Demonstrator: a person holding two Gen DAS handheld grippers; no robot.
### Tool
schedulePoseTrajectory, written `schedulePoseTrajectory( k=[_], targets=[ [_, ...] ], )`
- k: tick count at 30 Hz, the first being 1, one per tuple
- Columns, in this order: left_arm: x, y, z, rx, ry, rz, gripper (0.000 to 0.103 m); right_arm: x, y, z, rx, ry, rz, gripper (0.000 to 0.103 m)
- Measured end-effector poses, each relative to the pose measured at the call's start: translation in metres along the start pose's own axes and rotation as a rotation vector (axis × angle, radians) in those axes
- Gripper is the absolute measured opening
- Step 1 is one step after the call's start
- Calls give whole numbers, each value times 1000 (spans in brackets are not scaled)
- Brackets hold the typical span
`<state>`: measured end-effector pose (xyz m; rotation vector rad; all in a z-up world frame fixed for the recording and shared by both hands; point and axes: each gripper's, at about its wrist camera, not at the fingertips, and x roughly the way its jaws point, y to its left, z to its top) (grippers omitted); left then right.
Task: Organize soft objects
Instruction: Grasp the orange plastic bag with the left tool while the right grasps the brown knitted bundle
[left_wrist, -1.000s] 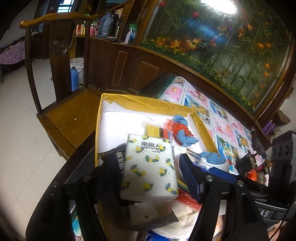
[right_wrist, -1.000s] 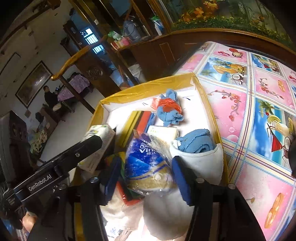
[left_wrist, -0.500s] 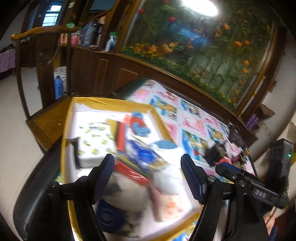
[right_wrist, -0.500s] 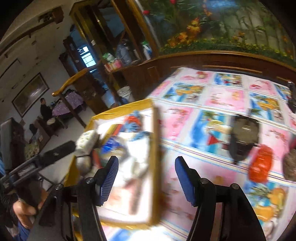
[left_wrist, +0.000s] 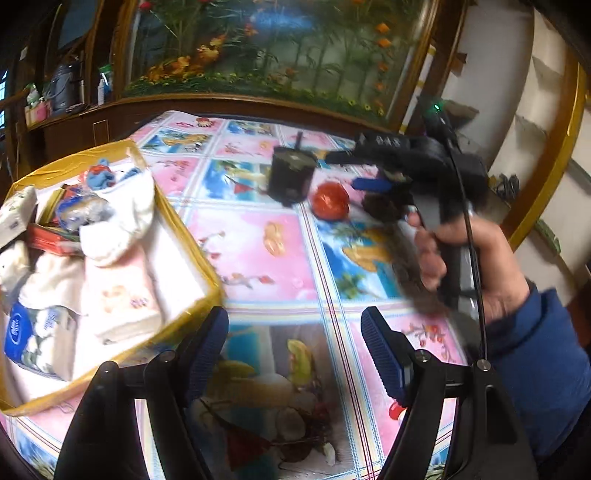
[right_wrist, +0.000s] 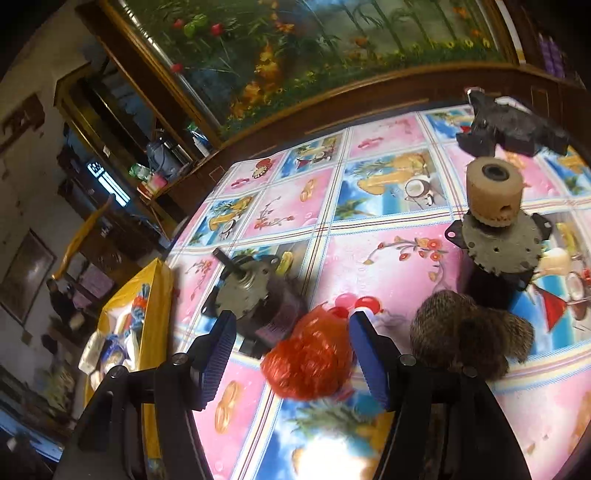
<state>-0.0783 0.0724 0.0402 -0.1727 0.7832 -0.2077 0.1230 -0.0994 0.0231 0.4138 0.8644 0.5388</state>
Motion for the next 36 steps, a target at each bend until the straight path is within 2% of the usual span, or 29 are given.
schedulePoseTrajectory(
  k=[3, 5, 7, 9, 10, 11, 13, 14, 16, 18, 19, 23, 26, 27, 30, 31, 32, 34, 36],
  targets=[
    [6, 0, -4, -8, 22, 0, 74, 10, -6, 0, -3, 1, 40, 69],
    [8, 1, -6, -7, 27, 7, 74, 13, -2, -4, -28, 32, 80, 69],
    [9, 3, -6, -10, 34, 11, 74, 21, 7, -12, -59, 112, 147, 69],
    [11, 5, -5, -12, 40, 9, 74, 27, 18, -27, -74, 262, 286, 69],
    [11, 4, -5, -12, 39, 8, 74, 23, 26, -32, -99, 298, 336, 69],
    [11, 4, -5, -11, 38, 8, 74, 14, 34, -34, -138, 279, 336, 69],
    [11, 6, -5, -8, 36, 11, 74, -15, 35, -23, -172, 173, 283, 69],
    [11, 6, -3, -10, 35, 14, 74, -26, 30, -17, -159, 117, 222, 69],
    [12, 7, -1, -15, 36, 12, 74, -46, 13, -5, -156, -12, -17, 72],
    [12, 7, 0, -12, 39, 8, 74, -52, -6, -1, -151, -31, -163, 73],
    [12, 6, 0, -8, 39, 8, 74, -53, -17, -1, -127, -22, -187, 73],
    [13, 3, 1, -7, 40, 4, 74, -48, -47, 1, -85, -16, -223, 73],
    [13, 3, 1, -11, 43, 5, 74, -40, -55, -2, -50, 37, -180, 74],
    [13, 3, 1, -13, 45, 4, 74, -37, -52, -4, -58, 81, -140, 74],
    [11, 5, 3, -17, 45, 7, 74, -35, -34, -11, -67, 214, 80, 75],
    [10, 5, 3, -15, 43, 9, 74, -41, -24, -13, -112, 190, 60, 75],
    [10, 4, 4, -13, 42, 11, 74, -47, -17, -14, -157, 152, -10, 76],
    [12, 3, 6, -13, 43, 15, 74, -51, -14, -12, -193, 100, -97, 77],
    [15, 0, 9, -11, 50, 12, 74, -52, -17, -11, -187, 77, -84, 77]
  ],
)
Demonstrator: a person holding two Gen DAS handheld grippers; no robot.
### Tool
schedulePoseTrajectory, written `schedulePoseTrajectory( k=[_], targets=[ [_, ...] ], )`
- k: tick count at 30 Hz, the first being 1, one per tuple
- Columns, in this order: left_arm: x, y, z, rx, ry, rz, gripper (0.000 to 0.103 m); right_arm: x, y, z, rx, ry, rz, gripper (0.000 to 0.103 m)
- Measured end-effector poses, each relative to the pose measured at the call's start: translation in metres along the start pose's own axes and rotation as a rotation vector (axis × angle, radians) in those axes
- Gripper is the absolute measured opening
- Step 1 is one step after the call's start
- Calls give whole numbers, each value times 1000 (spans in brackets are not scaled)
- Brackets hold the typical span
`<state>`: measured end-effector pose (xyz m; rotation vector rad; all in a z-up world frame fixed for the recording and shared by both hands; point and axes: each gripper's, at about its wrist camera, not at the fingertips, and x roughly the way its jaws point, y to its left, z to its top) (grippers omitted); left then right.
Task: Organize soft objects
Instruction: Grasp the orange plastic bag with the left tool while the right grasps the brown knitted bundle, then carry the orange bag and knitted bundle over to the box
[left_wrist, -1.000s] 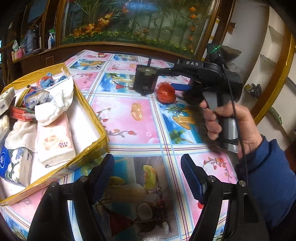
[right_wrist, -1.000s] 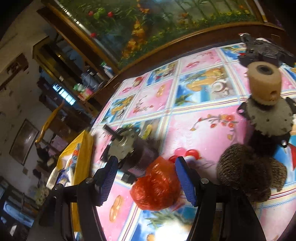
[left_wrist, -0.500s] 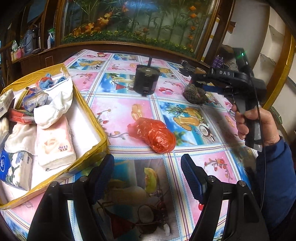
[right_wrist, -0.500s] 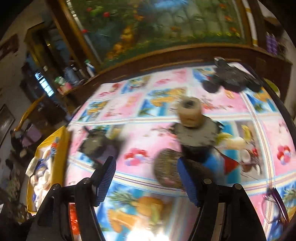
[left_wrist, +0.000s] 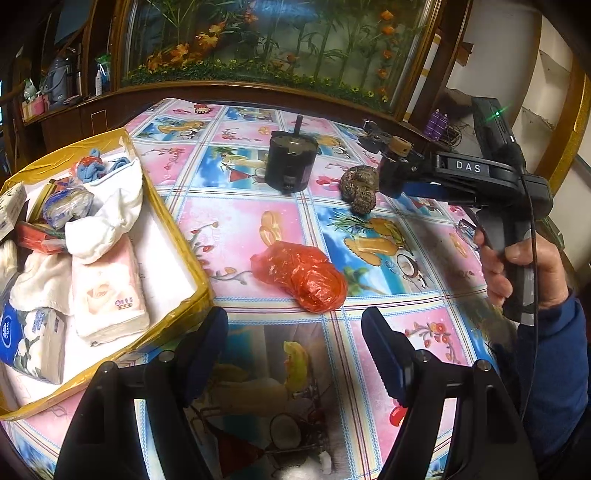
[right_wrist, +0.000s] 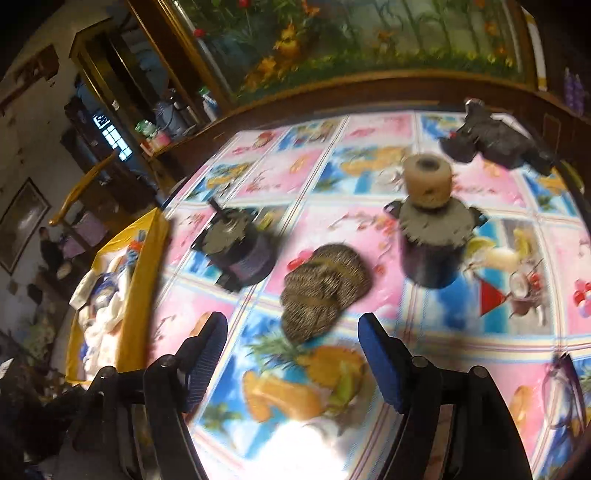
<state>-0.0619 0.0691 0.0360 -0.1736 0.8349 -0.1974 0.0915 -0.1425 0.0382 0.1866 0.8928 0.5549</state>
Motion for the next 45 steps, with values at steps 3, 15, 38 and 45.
schedulePoseTrajectory(
  k=[3, 15, 38, 45],
  targets=[
    [4, -5, 3, -5, 8, -9, 74, 6, -8, -1, 63, -3, 13, 77],
    [22, -19, 10, -19, 35, 11, 75, 45, -3, -1, 122, 15, -87, 51],
    [49, -33, 25, 23, -20, 200, 42, -6, 29, -9, 62, -87, 19, 51],
    [12, -37, 25, 93, -150, 304, 42, 2, 53, -16, -15, -74, 32, 51]
  ],
)
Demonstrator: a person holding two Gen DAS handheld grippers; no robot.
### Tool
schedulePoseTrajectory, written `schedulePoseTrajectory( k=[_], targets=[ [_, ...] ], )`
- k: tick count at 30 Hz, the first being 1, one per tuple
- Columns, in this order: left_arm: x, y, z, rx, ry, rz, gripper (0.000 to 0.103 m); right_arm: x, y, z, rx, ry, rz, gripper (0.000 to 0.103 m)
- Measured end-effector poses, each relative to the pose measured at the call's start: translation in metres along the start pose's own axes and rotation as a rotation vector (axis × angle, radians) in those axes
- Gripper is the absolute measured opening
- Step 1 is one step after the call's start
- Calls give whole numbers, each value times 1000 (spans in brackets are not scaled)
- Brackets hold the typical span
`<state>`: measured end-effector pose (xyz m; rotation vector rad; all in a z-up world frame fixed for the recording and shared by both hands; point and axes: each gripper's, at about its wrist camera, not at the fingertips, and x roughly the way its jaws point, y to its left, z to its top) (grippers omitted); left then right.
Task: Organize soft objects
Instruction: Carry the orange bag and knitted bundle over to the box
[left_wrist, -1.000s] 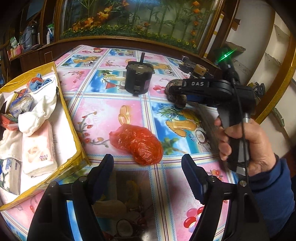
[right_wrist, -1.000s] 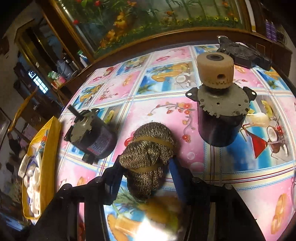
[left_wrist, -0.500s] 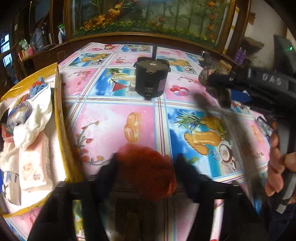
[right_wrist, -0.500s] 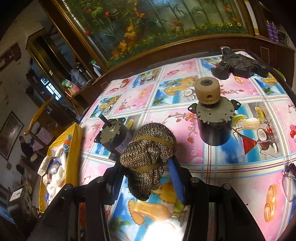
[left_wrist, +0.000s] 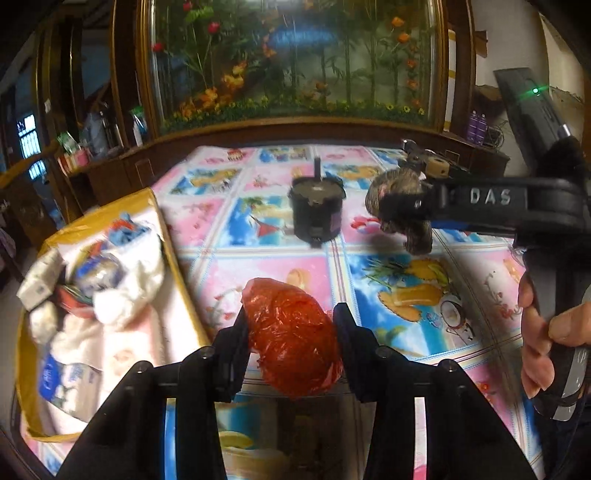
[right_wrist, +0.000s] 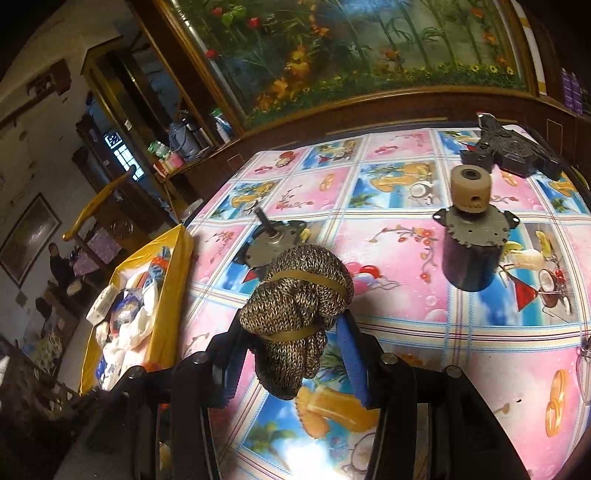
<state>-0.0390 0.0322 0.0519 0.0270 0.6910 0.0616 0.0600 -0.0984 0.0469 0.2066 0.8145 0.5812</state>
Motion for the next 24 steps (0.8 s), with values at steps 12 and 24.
schedulePoseTrajectory(
  k=[12, 24],
  targets=[
    [-18, 10, -4, 31, -74, 84, 42, 7, 22, -8, -74, 5, -5, 51],
    [-26, 14, -3, 36, -105, 121, 42, 7, 27, -9, -88, -1, -2, 51]
  ],
)
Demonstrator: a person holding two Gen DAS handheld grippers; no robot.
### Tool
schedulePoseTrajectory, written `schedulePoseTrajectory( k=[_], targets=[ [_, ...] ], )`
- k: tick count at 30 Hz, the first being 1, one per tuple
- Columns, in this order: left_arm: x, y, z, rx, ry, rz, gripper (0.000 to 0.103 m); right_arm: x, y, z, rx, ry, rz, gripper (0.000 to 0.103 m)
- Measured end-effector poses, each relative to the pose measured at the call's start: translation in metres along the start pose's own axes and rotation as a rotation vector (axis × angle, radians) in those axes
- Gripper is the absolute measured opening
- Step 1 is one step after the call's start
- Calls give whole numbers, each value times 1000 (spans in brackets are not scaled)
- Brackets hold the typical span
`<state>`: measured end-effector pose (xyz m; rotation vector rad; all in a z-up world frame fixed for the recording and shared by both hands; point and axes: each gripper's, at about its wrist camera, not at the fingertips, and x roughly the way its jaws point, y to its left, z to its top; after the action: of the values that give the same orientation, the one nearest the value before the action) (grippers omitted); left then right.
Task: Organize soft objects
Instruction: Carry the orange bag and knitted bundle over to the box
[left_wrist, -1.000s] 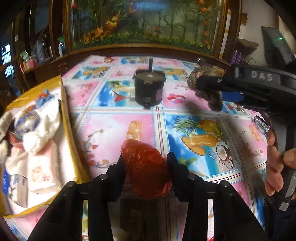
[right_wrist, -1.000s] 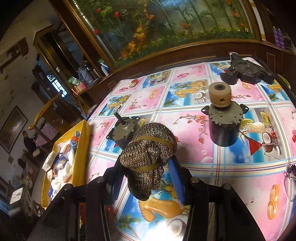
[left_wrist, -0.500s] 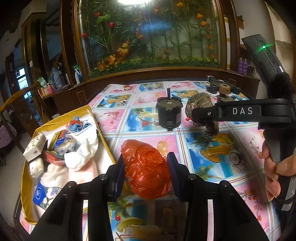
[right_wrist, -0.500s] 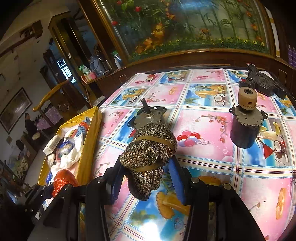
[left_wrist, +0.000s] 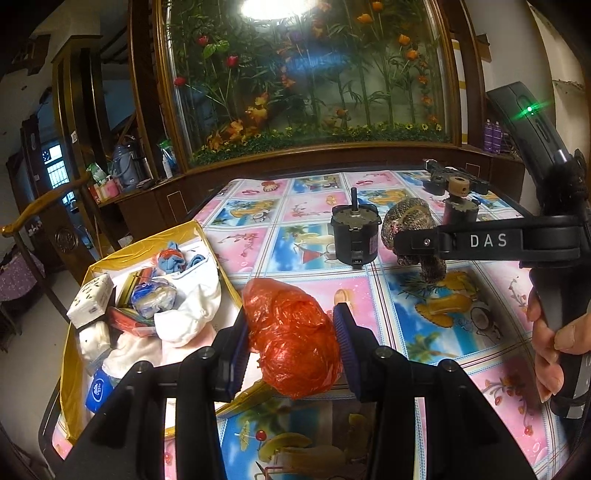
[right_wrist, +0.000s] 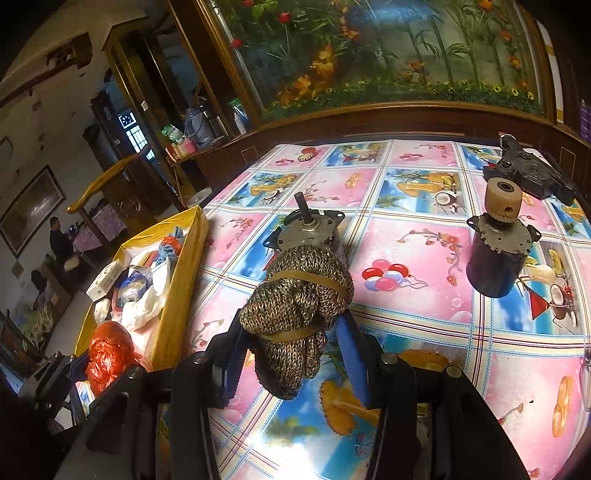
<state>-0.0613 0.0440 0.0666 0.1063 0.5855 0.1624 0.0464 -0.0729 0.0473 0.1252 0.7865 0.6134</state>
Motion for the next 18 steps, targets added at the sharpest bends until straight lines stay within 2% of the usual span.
schedulePoseTrajectory(
  k=[18],
  targets=[
    [-4, 6, 1, -2, -23, 31, 42, 0, 8, -1, -35, -13, 2, 51]
  ],
)
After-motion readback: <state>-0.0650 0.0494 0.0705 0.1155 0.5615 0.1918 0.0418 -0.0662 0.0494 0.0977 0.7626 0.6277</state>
